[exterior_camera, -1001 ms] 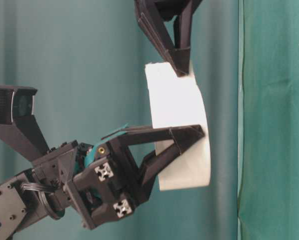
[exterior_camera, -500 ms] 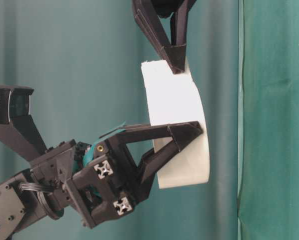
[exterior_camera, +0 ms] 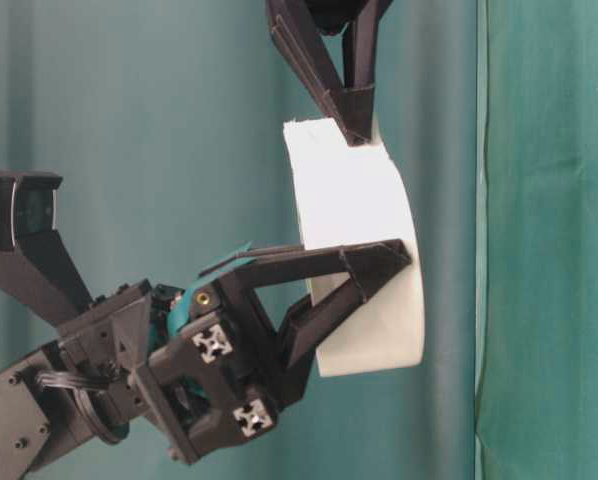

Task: Peel off the duct tape with your right arm.

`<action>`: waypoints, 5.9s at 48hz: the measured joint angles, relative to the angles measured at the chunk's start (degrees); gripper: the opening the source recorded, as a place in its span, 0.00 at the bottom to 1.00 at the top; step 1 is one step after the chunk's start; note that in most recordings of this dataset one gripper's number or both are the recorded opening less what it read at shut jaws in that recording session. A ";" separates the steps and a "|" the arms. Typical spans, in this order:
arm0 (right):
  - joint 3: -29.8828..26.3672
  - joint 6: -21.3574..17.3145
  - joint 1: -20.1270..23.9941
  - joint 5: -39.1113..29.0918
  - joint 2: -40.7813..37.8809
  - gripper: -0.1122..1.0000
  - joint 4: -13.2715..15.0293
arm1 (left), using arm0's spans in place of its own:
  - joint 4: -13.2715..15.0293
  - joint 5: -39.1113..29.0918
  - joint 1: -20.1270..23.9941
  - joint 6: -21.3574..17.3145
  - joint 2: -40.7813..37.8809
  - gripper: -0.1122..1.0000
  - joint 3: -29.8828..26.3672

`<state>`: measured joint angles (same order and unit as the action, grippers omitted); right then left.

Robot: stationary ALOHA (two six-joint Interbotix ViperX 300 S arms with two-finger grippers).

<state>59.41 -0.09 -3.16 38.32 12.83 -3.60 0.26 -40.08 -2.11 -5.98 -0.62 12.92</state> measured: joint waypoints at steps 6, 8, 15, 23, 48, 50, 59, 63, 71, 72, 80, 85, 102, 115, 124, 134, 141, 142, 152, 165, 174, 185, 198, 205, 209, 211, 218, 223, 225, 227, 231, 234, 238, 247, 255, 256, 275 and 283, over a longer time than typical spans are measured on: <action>0.09 0.00 -0.09 0.00 0.00 0.02 0.00 | 0.00 0.09 -0.35 0.09 -0.09 0.30 0.62; 0.26 0.09 -0.18 0.00 0.00 0.02 -0.09 | 0.00 0.18 -0.53 0.00 0.00 0.30 0.79; 0.62 0.00 -0.53 0.09 0.00 0.02 0.00 | 0.00 0.18 -1.23 0.00 0.00 0.30 1.23; 0.88 0.00 -0.79 0.09 0.00 0.02 0.00 | 0.00 0.09 -2.55 0.09 0.00 0.30 1.58; 1.49 0.00 -1.67 0.18 0.00 0.02 0.00 | 0.00 0.00 -6.33 0.00 0.00 0.30 1.76; 1.49 0.00 -1.76 0.18 0.00 0.02 0.00 | 0.00 0.00 -6.86 0.09 0.00 0.30 1.67; 1.49 0.00 -1.93 0.26 0.00 0.02 0.00 | 0.00 0.18 -9.05 0.09 -0.09 0.30 1.23; 1.49 -0.09 -2.11 0.18 0.00 0.02 0.00 | 0.00 0.97 -10.28 0.09 -0.09 0.30 0.97; 1.49 -0.09 -2.29 0.26 0.00 0.02 -0.09 | 0.00 3.87 -13.27 -0.09 -0.09 0.30 0.35; 1.49 0.00 -2.29 0.26 0.09 0.02 0.00 | 0.00 4.22 -13.62 -0.09 -0.09 0.30 0.26; 1.32 0.09 -2.46 0.35 0.09 0.02 -0.09 | 0.09 5.19 -15.38 -1.76 -0.97 0.30 -1.93; 1.32 0.00 -2.55 0.26 0.09 0.02 -0.09 | 0.00 5.27 -16.70 -4.22 -1.85 0.30 -3.16; 1.32 0.00 -2.55 0.35 0.09 0.02 -0.09 | 0.00 5.19 -17.23 -5.89 -2.11 0.30 -4.39; 1.41 0.00 -2.90 0.35 0.09 0.02 -0.09 | 0.09 5.19 -19.95 -10.72 -2.72 0.30 -6.59; 1.41 0.09 -2.81 0.44 0.00 0.02 -0.09 | 0.00 5.19 -20.21 -17.75 -4.39 0.30 -7.82; 1.41 0.09 -2.99 0.35 0.00 0.02 -0.09 | 0.09 5.19 -21.18 -24.52 -5.10 0.30 -8.70; 1.41 0.00 -2.99 0.26 -0.09 0.02 -0.09 | 0.18 5.19 -21.45 -29.53 -5.19 0.30 -8.70; 1.41 0.00 -2.99 0.35 -0.26 0.02 -0.09 | 0.18 5.19 -21.45 -30.15 -5.10 0.30 -8.70; 1.58 0.00 -4.57 0.18 -0.79 0.02 -0.44 | 0.70 5.36 -25.31 -34.01 -5.10 0.30 -8.70; 1.58 -0.09 -4.75 0.09 -0.97 0.02 -0.53 | 0.62 5.36 -24.52 -33.75 -5.10 0.30 -8.53; 1.58 -0.09 -4.66 0.09 -1.05 0.02 -0.53 | 0.70 5.36 -23.73 -33.66 -5.10 0.30 -7.38; 1.76 -0.09 -4.75 -0.09 -0.97 0.02 -0.53 | 0.62 5.62 -23.29 -33.57 -5.10 0.30 -7.21; 1.76 0.09 -4.66 -0.09 0.53 0.02 -0.44 | 0.62 6.94 -21.36 -30.94 -4.83 0.30 -6.06; 2.64 0.09 -4.66 -0.09 2.29 0.02 -0.35 | 0.62 8.09 -18.90 -28.92 -3.08 0.30 -4.13; 3.16 0.00 -4.66 -0.09 2.90 0.02 -0.44 | 0.70 9.05 -17.31 -28.74 -1.76 0.30 -2.99; 3.43 -0.09 -4.75 -0.09 3.16 0.02 -0.35 | 0.62 9.84 -16.70 -28.74 -1.14 0.30 -2.37; 4.22 -0.09 -4.75 -0.09 3.43 0.02 0.00 | 0.62 13.89 -14.50 -28.65 1.49 0.30 0.79; 4.48 0.00 -4.66 -0.09 3.60 0.02 0.44 | 0.70 17.84 -12.48 -28.56 3.60 0.30 3.16; 4.57 -0.09 -4.66 -0.09 3.60 0.02 0.70 | 0.62 19.69 -11.78 -28.56 4.48 0.30 4.31; 4.66 -0.09 -4.57 -0.09 3.69 0.02 0.97 | 0.62 21.71 -10.99 -28.56 5.54 0.30 5.54; 4.66 -0.09 -4.57 -0.09 3.78 0.02 1.23 | 0.70 26.54 -9.76 -28.48 7.56 0.30 8.26; 4.66 -0.09 -4.57 -0.09 3.78 0.02 1.32 | 0.62 30.23 -9.32 -28.48 8.88 0.30 10.20; 4.66 0.00 -4.57 -0.09 3.78 0.02 1.32 | 0.70 35.68 -8.96 -28.48 10.37 0.30 12.74; 4.66 -0.44 -4.57 -0.09 3.78 0.02 1.41 | 0.88 47.02 -7.82 -28.04 13.18 0.30 17.58; 4.66 -2.64 -4.57 -0.09 3.78 0.02 1.41 | 0.97 53.96 -6.33 -25.14 14.77 0.30 20.04; 4.66 -2.99 -4.57 -0.09 3.78 0.02 1.41 | 0.97 54.49 -6.15 -24.79 14.85 0.30 20.30; 3.43 -6.24 -4.48 0.00 3.69 0.17 5.01 | 1.23 60.21 -4.39 -23.82 15.03 0.30 23.38; 1.23 -6.94 -4.48 0.00 0.88 0.54 5.01 | 1.23 60.38 -4.39 -23.82 15.03 0.30 23.47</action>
<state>60.64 -7.03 -7.65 38.32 13.71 1.41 1.49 20.30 -6.50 -29.79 14.41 36.39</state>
